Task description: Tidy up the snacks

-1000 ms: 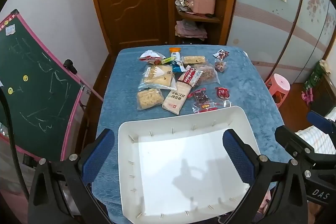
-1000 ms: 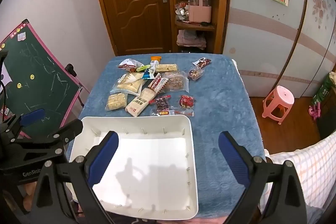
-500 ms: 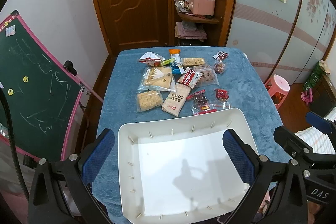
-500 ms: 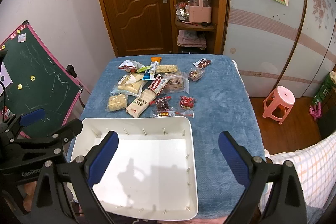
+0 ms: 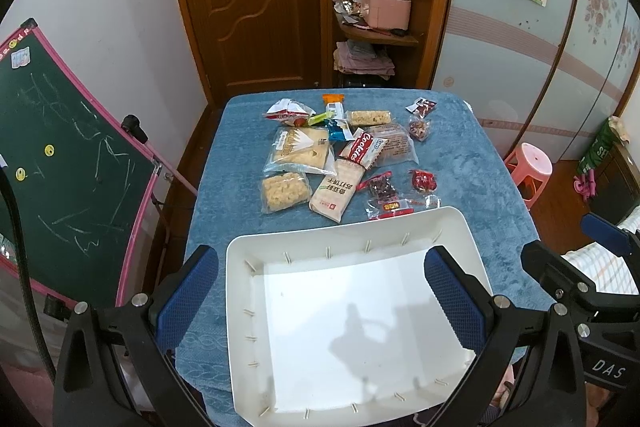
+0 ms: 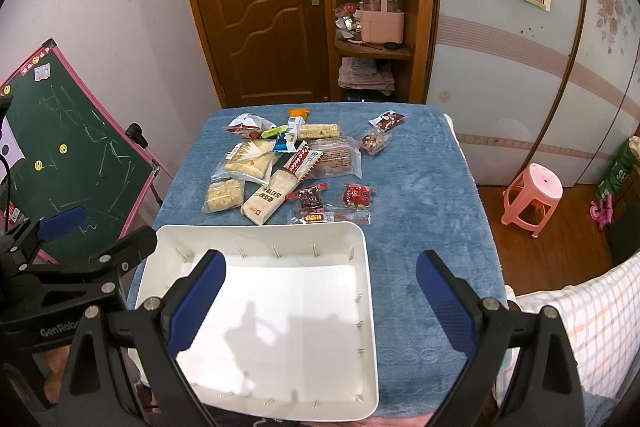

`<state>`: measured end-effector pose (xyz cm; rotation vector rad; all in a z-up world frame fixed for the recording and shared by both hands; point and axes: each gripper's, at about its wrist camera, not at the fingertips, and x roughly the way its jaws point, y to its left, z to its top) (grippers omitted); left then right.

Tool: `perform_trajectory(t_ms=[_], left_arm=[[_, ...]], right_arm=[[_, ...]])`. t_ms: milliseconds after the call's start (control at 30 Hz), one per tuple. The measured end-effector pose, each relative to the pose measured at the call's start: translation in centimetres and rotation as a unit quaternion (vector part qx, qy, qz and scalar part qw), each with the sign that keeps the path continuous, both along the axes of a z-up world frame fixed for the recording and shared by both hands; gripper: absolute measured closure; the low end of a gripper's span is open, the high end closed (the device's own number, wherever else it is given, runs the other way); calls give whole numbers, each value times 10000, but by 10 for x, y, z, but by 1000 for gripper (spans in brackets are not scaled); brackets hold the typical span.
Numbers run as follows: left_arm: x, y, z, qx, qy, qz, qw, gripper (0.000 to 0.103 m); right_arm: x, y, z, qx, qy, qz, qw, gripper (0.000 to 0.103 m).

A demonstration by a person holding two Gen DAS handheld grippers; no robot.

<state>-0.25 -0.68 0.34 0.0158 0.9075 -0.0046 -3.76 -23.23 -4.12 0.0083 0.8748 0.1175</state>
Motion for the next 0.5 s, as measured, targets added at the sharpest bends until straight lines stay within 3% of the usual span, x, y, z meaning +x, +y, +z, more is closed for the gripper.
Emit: perform_trajectory(t_ms=[500], left_arm=[[2,1,3,-7,10,-9,10000,1]], right_arm=[[0,-1,-1,20,10,0,10000,6]])
